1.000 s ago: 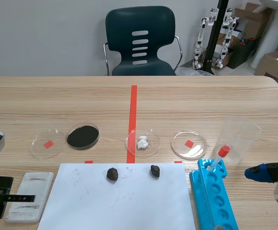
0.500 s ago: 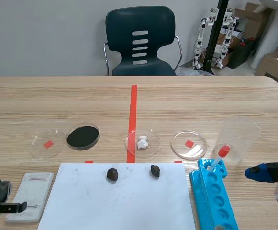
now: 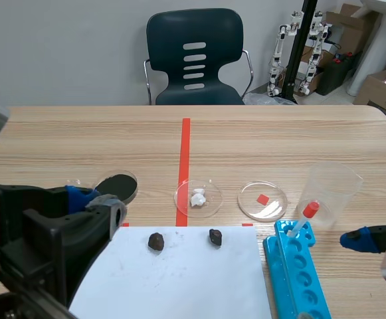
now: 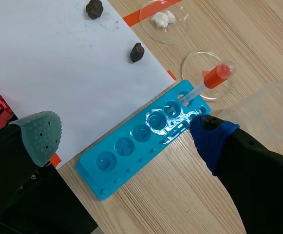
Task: Rub the mineral on the streak plate below the first streak
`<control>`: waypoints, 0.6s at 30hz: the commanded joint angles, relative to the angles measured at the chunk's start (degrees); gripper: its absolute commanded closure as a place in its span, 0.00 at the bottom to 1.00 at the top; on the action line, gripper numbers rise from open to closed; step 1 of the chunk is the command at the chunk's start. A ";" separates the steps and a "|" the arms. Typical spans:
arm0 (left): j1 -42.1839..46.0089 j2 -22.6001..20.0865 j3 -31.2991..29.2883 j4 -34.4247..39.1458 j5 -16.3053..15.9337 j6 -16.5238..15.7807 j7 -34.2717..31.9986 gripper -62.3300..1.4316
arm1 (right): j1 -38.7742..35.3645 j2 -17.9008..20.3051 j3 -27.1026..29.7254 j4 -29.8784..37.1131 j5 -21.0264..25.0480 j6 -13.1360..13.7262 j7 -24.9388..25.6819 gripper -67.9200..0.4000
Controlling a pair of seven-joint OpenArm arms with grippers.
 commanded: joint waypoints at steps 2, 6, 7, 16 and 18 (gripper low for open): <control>0.13 1.05 2.05 0.31 1.88 -0.24 -2.84 0.75 | 0.37 0.63 0.13 0.92 0.44 -0.07 0.44 0.19; 0.11 1.90 3.37 0.28 2.43 -0.20 -4.94 0.75 | 0.37 0.63 0.13 0.92 0.44 -0.07 0.46 0.19; 0.07 2.03 3.43 0.28 2.40 -0.15 -5.05 0.75 | 0.37 0.63 0.13 0.92 0.44 -0.07 0.44 0.19; -0.22 1.99 3.43 0.28 2.40 -0.15 -4.96 0.75 | 0.37 0.63 0.13 0.92 0.44 -0.07 0.46 0.19; -0.22 1.99 3.43 0.28 2.40 -0.15 -4.98 0.75 | 0.37 0.63 0.13 0.92 0.44 -0.07 0.46 0.19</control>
